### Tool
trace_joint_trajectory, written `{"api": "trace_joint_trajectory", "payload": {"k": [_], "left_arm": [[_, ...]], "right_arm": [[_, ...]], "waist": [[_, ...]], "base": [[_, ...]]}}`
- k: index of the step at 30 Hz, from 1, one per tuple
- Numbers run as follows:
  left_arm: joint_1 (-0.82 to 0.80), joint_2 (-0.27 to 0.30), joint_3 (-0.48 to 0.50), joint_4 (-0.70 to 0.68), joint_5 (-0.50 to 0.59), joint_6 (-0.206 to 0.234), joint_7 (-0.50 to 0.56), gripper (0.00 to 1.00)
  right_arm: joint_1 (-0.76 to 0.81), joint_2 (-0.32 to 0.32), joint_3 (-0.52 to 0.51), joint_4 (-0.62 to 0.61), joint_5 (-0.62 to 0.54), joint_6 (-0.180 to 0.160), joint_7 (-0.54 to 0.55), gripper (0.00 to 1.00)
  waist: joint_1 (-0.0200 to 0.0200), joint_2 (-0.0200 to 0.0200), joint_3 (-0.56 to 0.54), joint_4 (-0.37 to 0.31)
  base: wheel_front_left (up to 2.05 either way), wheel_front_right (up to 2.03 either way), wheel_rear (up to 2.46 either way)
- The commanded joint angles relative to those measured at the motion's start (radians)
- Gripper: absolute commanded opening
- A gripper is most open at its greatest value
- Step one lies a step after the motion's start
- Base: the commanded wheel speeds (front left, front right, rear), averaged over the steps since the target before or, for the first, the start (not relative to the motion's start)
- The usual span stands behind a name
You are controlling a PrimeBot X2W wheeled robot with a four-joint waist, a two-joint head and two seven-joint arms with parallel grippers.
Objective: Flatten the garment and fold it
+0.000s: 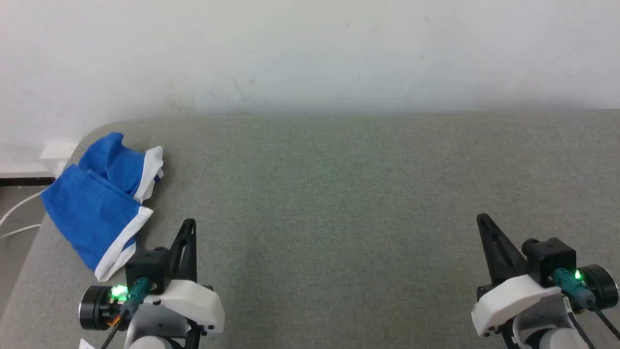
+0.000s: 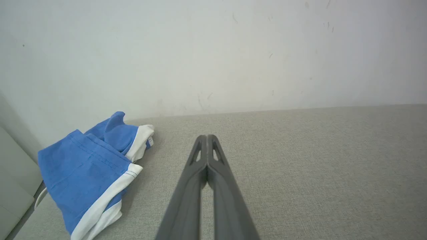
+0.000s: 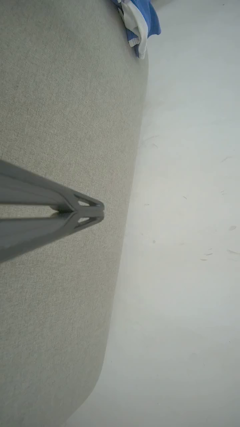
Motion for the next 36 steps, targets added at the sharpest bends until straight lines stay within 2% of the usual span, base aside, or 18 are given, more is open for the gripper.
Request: {"api": "trace_joint_trajectory", "payload": {"k": [1, 36], "left_arm": [[0.006, -0.002, 0.004, -0.004, 0.006, 0.007, 0.000, 0.00], [0.006, -0.002, 0.004, -0.004, 0.006, 0.007, 0.000, 0.00]], "right_arm": [[-0.015, 0.003, 0.000, -0.005, -0.002, -0.002, 0.000, 0.00], [-0.015, 0.003, 0.000, -0.005, -0.002, -0.002, 0.000, 0.00]], "waist": [[0.0000, 0.0000, 0.000, 0.000], [0.0000, 0.0000, 0.000, 0.000]], "base": [[0.00, 0.00, 0.00], [0.00, 0.00, 0.00]]}}
